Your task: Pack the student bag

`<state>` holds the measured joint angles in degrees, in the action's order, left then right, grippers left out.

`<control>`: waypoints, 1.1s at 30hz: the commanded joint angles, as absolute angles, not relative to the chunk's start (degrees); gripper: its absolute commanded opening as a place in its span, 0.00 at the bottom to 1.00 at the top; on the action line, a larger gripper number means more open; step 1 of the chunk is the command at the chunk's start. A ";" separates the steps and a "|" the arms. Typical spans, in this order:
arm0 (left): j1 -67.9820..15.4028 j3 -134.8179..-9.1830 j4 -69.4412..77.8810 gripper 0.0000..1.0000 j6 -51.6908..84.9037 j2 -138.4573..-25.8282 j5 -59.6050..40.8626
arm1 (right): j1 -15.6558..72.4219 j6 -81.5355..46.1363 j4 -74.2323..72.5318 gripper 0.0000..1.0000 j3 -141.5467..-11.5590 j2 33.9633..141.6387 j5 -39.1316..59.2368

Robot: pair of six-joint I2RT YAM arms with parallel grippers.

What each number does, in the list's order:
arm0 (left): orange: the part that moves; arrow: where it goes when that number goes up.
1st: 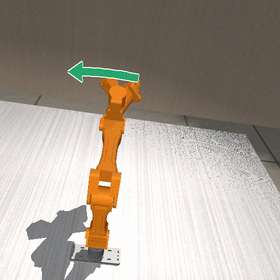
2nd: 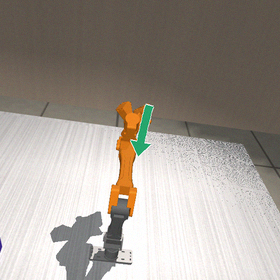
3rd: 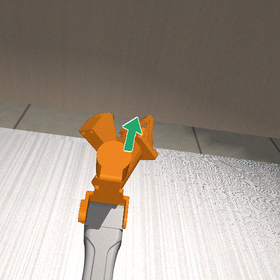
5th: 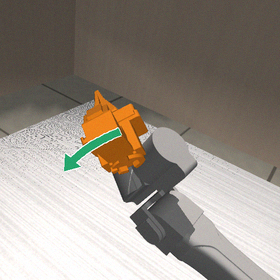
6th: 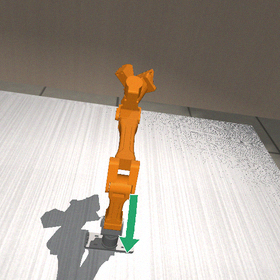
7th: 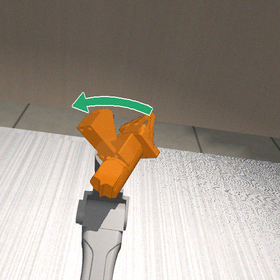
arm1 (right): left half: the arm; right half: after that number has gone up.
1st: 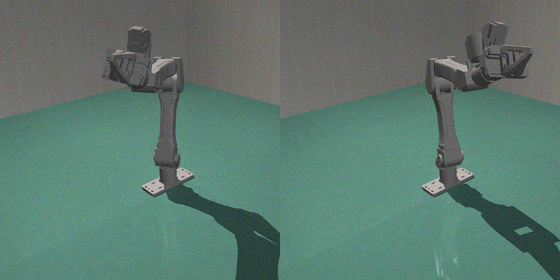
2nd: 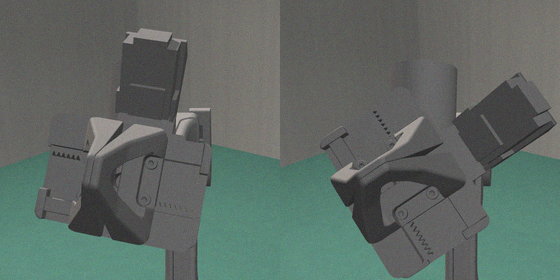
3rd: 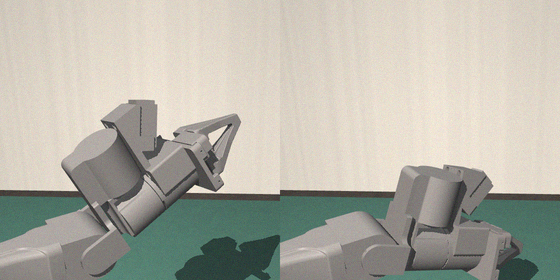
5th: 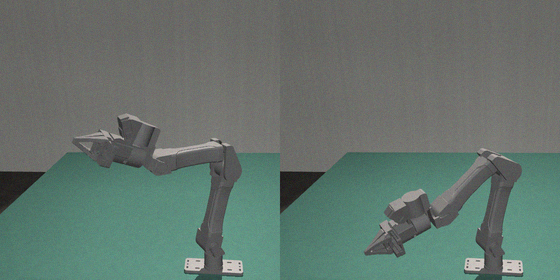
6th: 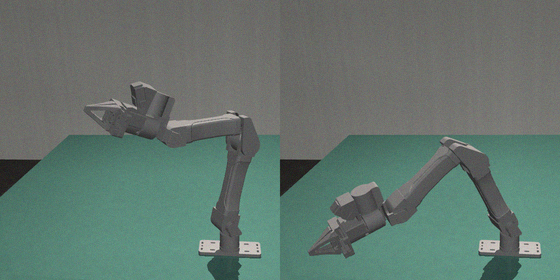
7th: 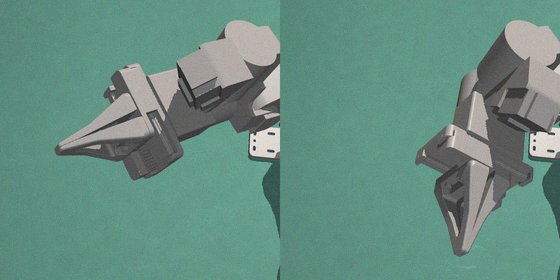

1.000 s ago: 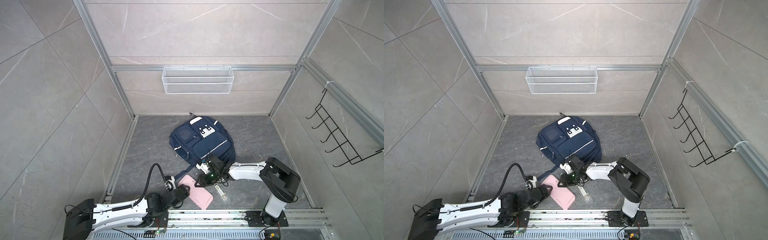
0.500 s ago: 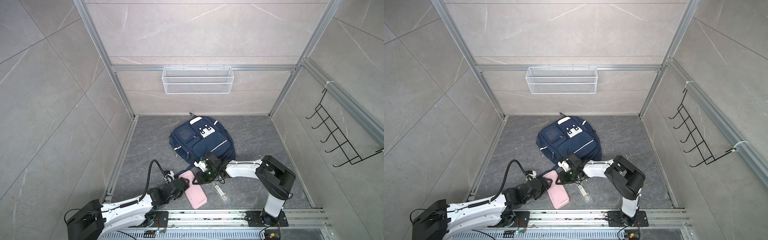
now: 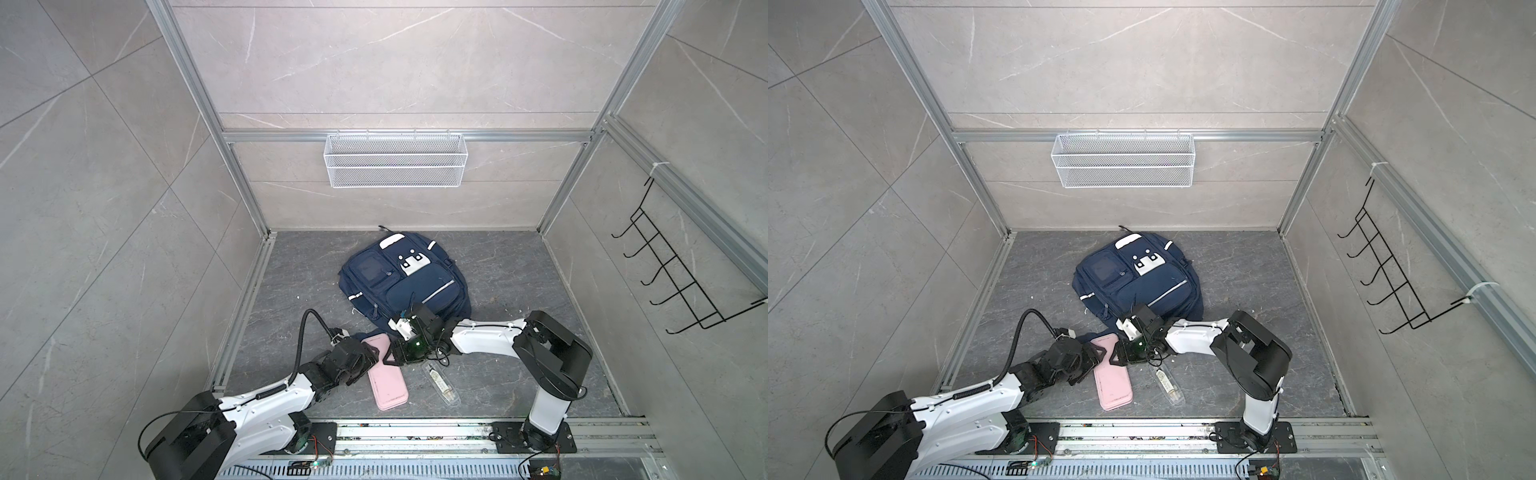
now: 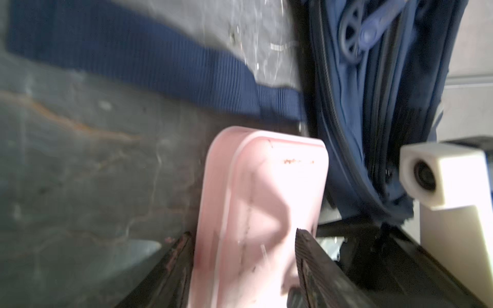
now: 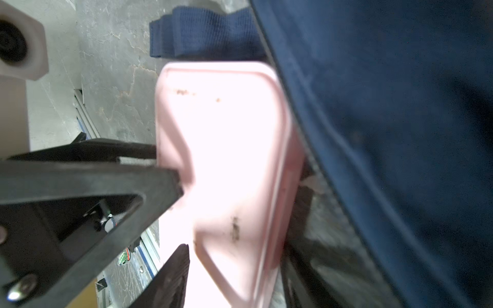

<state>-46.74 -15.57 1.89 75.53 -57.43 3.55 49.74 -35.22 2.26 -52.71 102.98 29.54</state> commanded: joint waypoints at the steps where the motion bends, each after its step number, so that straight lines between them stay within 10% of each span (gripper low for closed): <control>1: -47.42 -17.09 -5.59 0.63 73.06 -52.16 0.29 | 50.10 -36.51 3.12 0.58 -50.16 101.25 27.35; 33: -50.56 -11.46 -3.13 0.57 77.79 -54.15 -5.18 | 50.29 -43.27 -8.71 0.59 -42.50 100.40 34.73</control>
